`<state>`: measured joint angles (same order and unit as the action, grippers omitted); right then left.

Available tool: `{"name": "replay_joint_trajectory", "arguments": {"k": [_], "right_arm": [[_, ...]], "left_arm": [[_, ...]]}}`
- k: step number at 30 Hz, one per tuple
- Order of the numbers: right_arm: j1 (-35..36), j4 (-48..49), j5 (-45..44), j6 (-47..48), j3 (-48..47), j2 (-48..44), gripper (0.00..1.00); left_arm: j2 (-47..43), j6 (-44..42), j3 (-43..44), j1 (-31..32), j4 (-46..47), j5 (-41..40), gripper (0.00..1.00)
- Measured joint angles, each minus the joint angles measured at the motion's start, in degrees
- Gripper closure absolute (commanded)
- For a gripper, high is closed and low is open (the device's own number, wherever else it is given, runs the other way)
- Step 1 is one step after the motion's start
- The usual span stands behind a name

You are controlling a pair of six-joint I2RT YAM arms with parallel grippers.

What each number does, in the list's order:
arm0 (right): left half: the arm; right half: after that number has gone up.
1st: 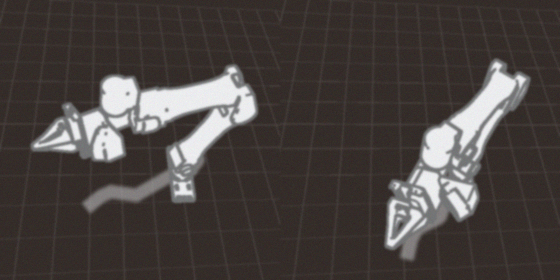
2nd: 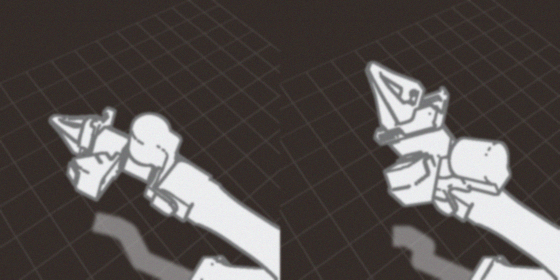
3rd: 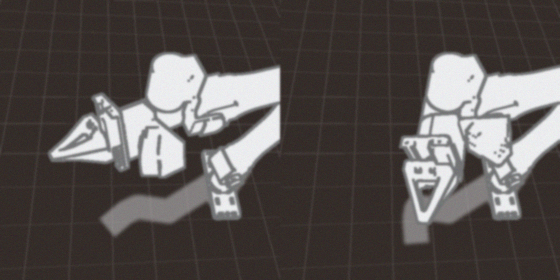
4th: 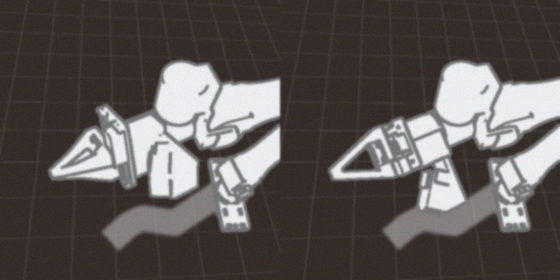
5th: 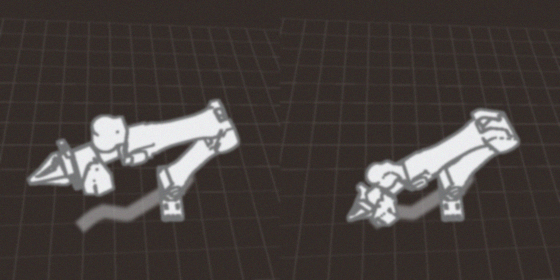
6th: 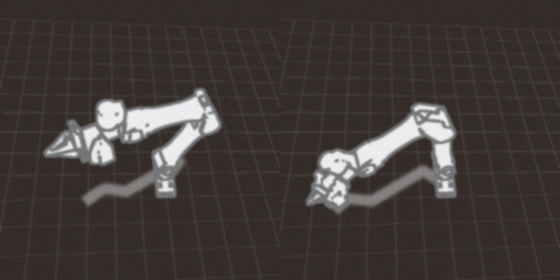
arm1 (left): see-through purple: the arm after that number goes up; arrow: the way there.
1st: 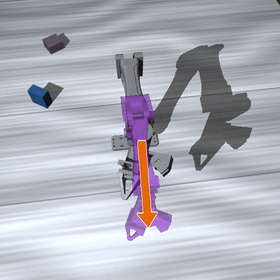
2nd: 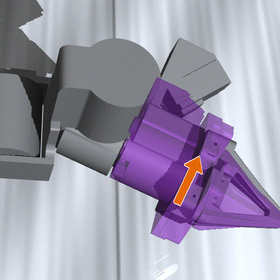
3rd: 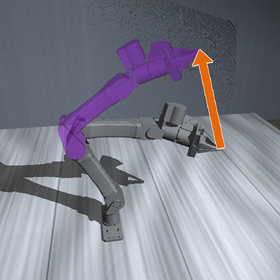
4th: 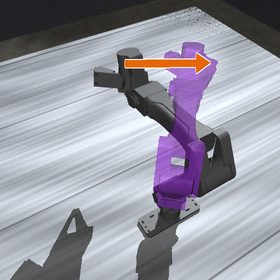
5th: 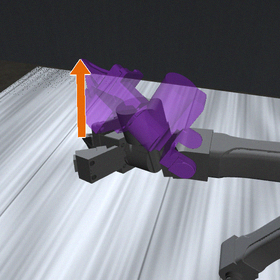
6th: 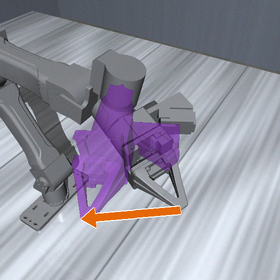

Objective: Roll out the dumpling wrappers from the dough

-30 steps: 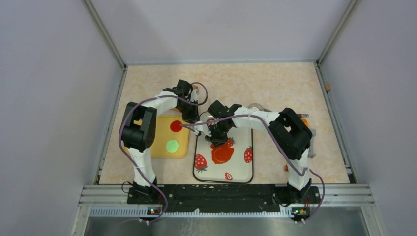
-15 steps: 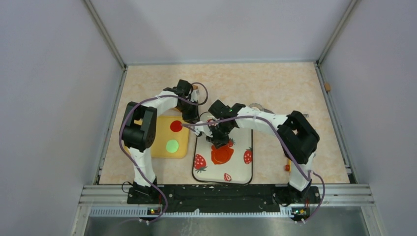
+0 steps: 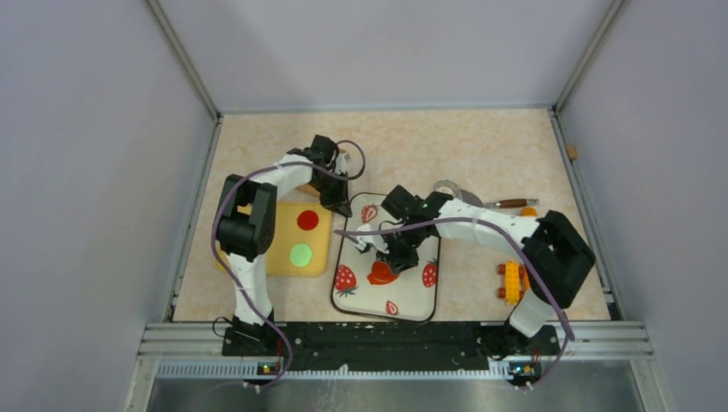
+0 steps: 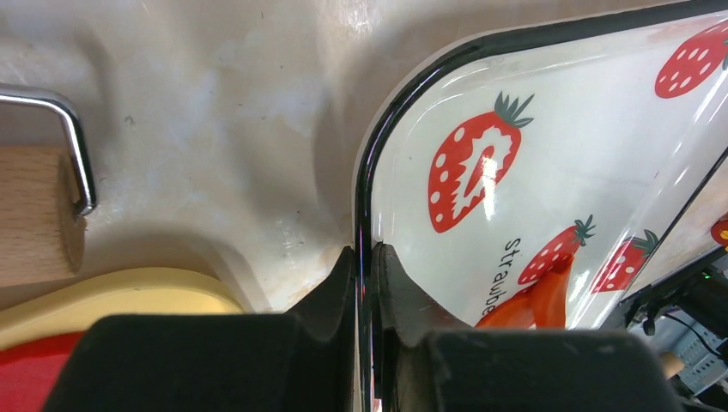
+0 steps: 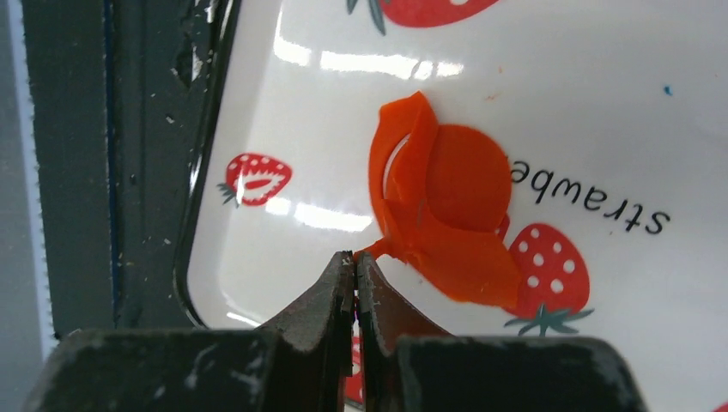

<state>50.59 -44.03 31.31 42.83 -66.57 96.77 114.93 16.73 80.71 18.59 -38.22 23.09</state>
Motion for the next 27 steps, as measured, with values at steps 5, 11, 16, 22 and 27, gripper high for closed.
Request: {"name": "replay_joint_trajectory", "arguments": {"k": [5,11,16,22,27], "right_arm": [[-0.3,-2.7,0.2,-0.1,3.1,-9.0,0.97],[-3.6,-6.8,0.3,0.6,4.0,-16.0,0.7],[-5.9,-3.9,-1.1,0.2,7.2,-18.4,0.44],[-5.9,5.0,-3.3,4.7,10.8,-16.9,0.39],[-5.9,7.8,-3.5,11.7,7.1,-7.1,0.34]], "left_arm": [[0.5,-1.2,1.1,0.0,-0.1,-0.9,1.0],[0.9,-2.2,1.7,0.0,-0.3,-1.1,1.0],[0.9,-2.6,1.8,0.0,-0.3,-1.0,1.0],[1.2,-3.1,2.2,0.0,-0.6,-0.4,1.0],[1.4,-3.2,2.3,0.0,-0.7,0.2,1.0]]}}
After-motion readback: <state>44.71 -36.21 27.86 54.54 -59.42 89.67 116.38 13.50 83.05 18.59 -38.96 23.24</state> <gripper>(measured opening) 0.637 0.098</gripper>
